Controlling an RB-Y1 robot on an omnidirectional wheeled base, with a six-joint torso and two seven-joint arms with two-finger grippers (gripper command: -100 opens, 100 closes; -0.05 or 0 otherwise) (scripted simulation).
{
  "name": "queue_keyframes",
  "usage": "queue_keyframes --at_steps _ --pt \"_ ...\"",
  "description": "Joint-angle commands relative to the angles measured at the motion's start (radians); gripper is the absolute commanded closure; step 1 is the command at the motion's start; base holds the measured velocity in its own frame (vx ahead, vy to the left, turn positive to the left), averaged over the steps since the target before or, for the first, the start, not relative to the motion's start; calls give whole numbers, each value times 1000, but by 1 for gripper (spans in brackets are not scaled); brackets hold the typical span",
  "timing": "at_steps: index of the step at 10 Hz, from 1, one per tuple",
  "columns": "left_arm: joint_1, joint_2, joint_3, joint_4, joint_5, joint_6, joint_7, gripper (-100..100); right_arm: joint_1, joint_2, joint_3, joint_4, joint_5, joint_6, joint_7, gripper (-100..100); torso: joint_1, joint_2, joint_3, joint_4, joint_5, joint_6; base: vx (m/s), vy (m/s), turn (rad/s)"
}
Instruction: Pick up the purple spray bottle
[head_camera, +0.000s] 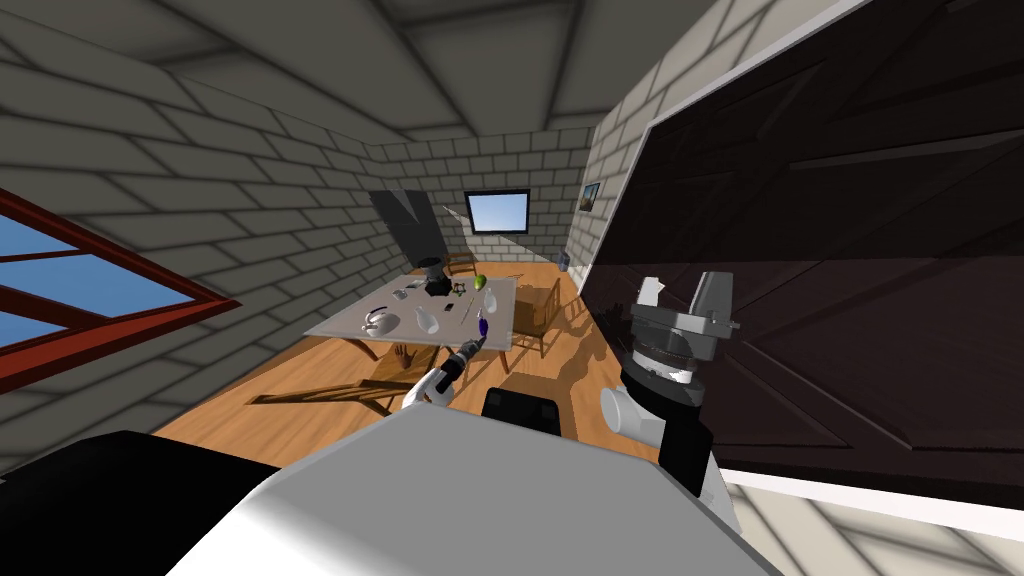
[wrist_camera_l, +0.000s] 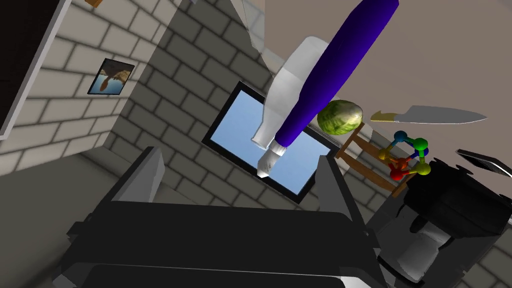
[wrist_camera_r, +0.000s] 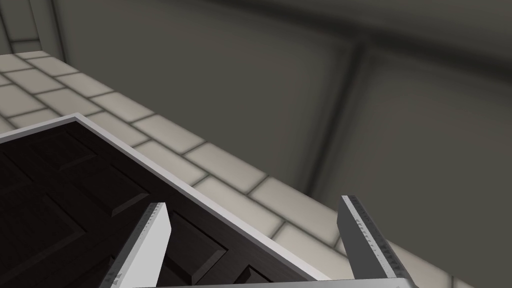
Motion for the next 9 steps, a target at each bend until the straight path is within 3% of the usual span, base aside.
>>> queue_keyframes --at_steps 1,6,9 --pt "-28 23 -1 50 -26 10 -5 -100 0 0 0 0 0 0 0 0 0 0 0 0 0 0 37 -64 16" --pt "-77 56 1 154 -70 18 -17 -100 0 0 0 0 0 0 0 0 1 0 0 0 0 0 41 -50 9" --pt "-148 111 5 269 -127 23 -32 -100 0 0 0 0 0 0 0 0 -1 -2 -1 0 0 0 76 -75 6"
